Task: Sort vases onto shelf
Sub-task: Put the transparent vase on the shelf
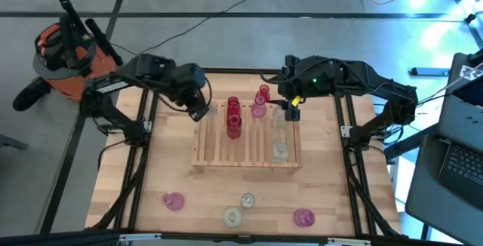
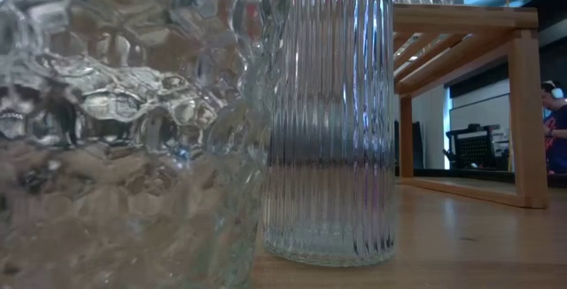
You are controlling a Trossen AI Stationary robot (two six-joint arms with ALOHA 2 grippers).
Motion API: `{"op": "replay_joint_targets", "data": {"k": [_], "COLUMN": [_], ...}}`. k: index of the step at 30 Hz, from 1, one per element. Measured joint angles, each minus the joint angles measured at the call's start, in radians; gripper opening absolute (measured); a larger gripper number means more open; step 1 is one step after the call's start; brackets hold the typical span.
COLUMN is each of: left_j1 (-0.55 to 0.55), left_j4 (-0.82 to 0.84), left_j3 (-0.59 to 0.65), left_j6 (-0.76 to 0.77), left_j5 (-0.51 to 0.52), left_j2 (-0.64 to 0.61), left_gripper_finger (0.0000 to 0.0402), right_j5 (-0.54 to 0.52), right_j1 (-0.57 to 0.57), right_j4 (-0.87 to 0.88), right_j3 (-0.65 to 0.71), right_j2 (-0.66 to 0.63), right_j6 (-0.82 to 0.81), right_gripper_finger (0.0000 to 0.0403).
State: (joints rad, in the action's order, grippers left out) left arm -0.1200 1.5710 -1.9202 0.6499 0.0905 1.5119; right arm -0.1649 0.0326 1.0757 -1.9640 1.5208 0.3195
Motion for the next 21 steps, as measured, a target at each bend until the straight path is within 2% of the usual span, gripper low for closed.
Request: {"op": "replay_joint_targets", "data": {"k": [9,21], "left_j1": [-0.073,-0.079], "left_j4": [0.000,0.001], "left_j3": [0.000,0.000], "left_j6": [-0.128,-0.156], "left_j5": [-0.020,-0.091], "left_j2": [0.039,0.039], "left_gripper_finger": [0.0144,0.0144], "right_j5": [0.001,0.001], "right_j1": [0.000,0.001], "right_j4": [0.007,0.008], "right_j3": [0.000,0.000], "right_j2": [0.002,0.002], "right_j6": [-0.006,0.000], "right_gripper_finger": [0.0248,0.0248]}}
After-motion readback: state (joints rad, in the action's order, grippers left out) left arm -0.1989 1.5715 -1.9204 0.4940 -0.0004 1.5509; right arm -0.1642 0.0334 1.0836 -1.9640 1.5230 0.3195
